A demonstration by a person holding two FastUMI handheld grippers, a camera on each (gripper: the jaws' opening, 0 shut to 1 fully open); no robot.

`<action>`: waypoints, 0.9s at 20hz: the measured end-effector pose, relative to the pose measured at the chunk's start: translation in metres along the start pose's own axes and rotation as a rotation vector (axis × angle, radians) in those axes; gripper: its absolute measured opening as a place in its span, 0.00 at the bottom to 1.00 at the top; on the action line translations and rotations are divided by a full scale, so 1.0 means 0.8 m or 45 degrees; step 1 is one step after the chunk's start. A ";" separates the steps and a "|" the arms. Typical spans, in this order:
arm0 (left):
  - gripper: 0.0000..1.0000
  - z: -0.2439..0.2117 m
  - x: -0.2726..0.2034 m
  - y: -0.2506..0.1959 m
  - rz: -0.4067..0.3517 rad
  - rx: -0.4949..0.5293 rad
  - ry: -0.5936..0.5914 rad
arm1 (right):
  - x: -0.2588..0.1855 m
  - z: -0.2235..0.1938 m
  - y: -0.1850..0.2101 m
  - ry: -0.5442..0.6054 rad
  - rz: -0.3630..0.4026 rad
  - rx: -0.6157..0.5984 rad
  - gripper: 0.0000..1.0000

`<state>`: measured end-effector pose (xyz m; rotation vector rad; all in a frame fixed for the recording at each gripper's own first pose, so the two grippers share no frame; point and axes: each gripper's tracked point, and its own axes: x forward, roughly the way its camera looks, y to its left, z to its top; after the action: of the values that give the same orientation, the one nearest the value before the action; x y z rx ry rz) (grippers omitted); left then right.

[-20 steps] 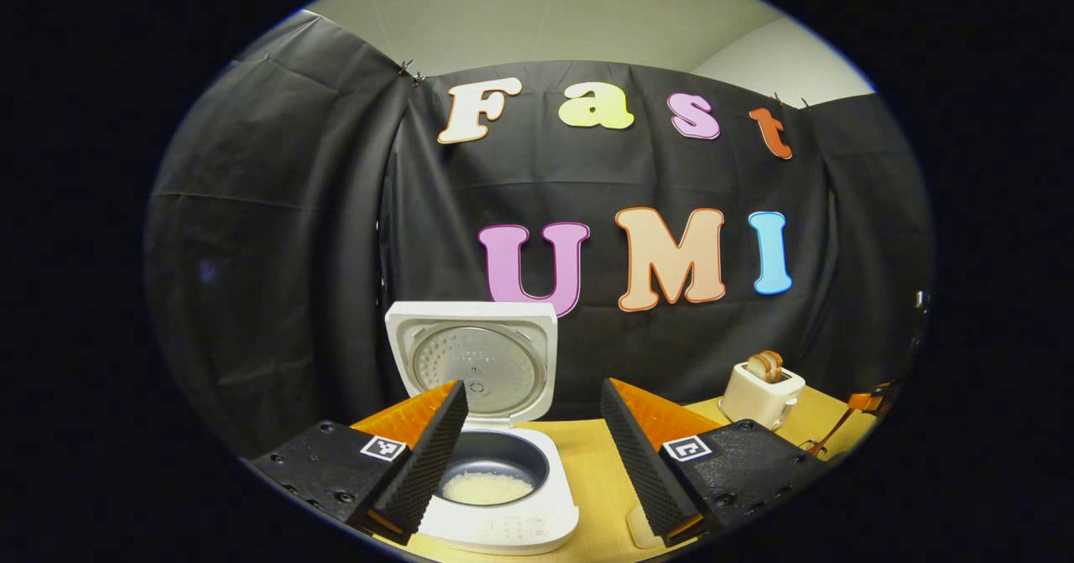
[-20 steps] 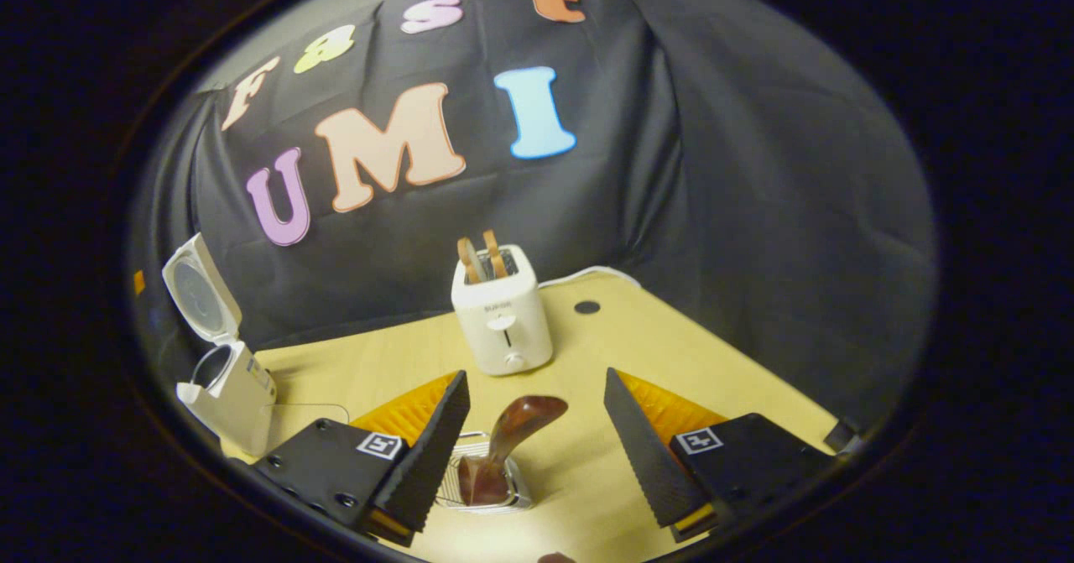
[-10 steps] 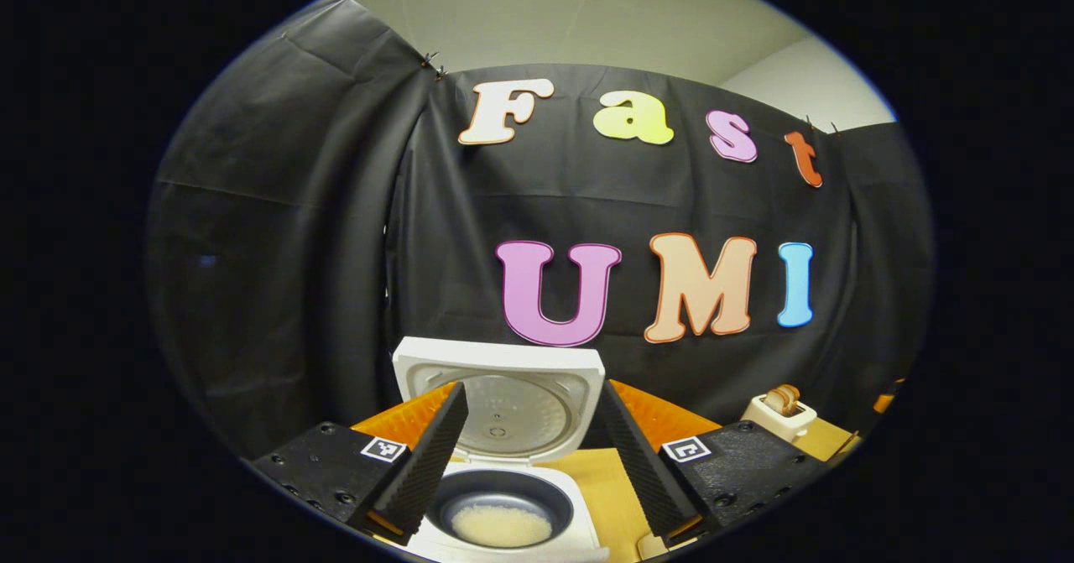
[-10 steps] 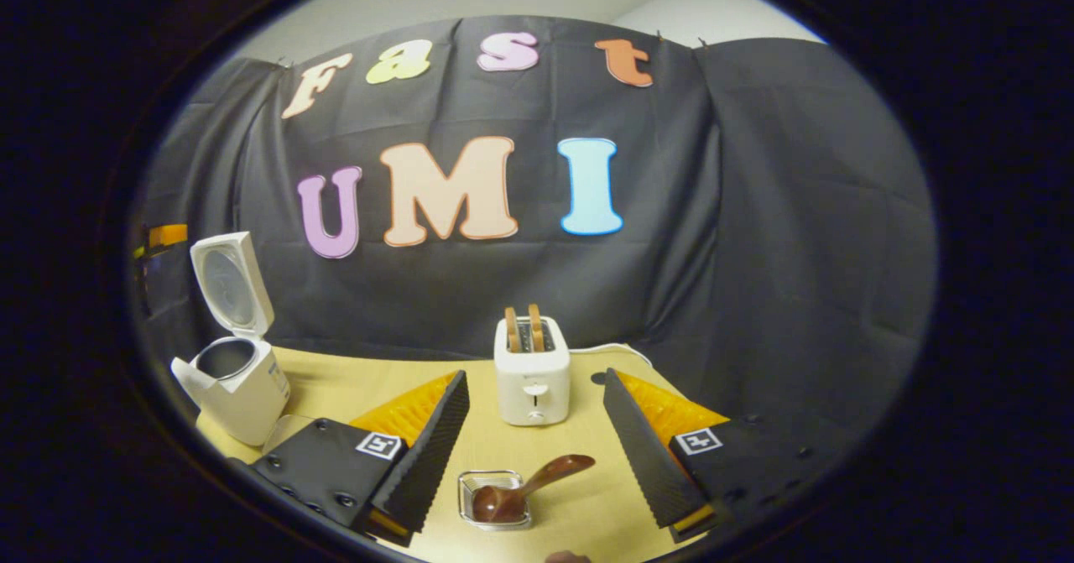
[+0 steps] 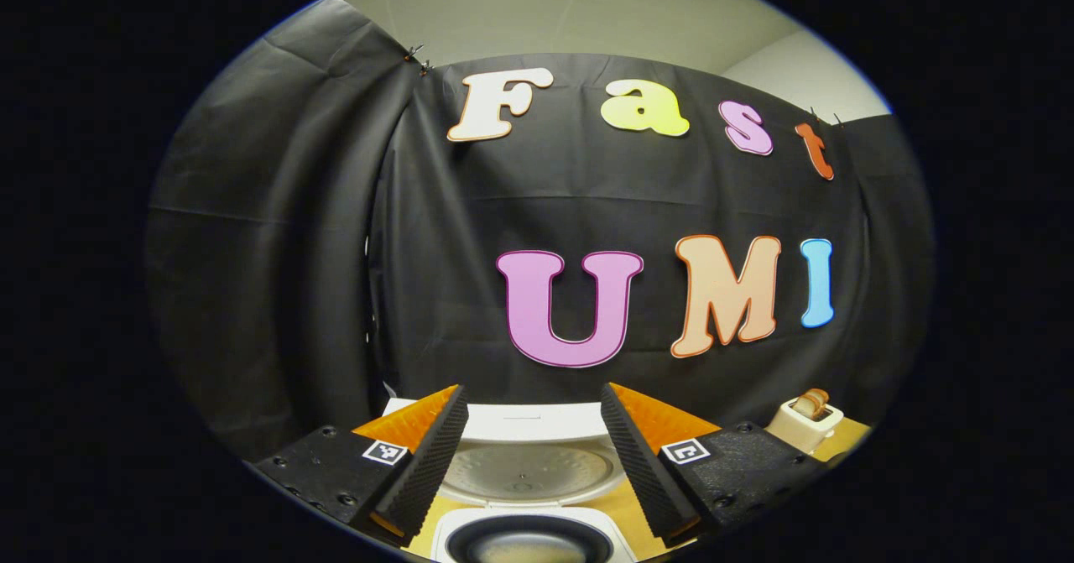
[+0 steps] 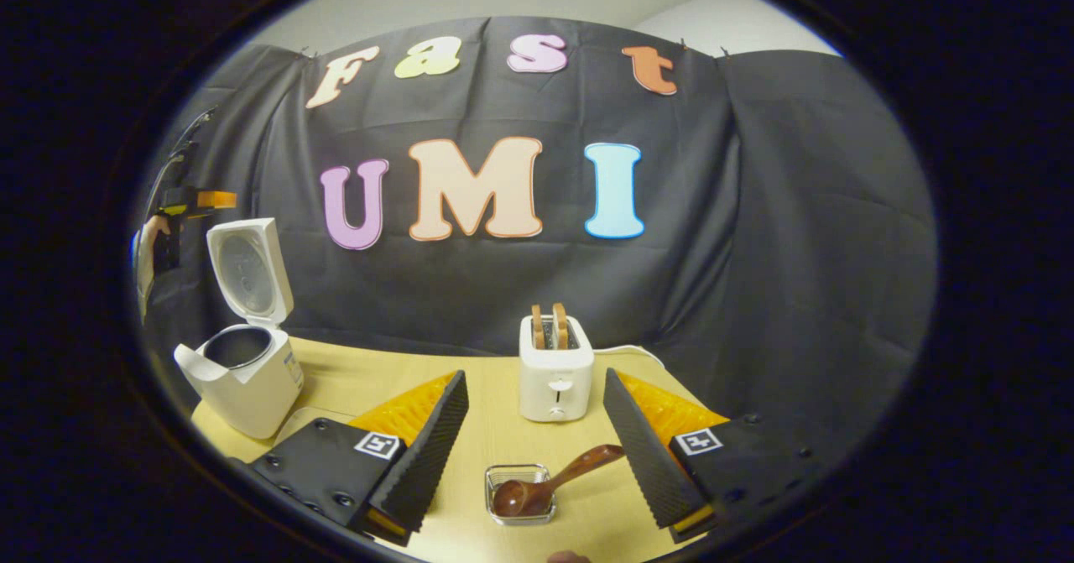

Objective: Close the left gripper, press the button to open the rice cooker; take a wooden spoon from the chopstick holder with the right hand, scoop a spoonful of rice and pour it into the rice cooker, then put the wooden spoon back into the chopstick holder.

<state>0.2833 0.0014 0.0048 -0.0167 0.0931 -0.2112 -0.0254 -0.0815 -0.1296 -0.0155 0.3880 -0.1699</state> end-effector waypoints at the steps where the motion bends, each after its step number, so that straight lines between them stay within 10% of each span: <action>1: 0.93 -0.003 0.013 0.000 -0.004 0.000 0.007 | -0.003 -0.002 0.001 0.004 0.000 -0.006 1.00; 18: 0.95 -0.037 0.015 -0.005 0.000 -0.080 0.097 | -0.019 0.001 0.011 -0.017 0.014 -0.007 1.00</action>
<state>0.2918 -0.0050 -0.0258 -0.0709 0.1759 -0.2086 -0.0373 -0.0701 -0.1235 -0.0199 0.3753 -0.1581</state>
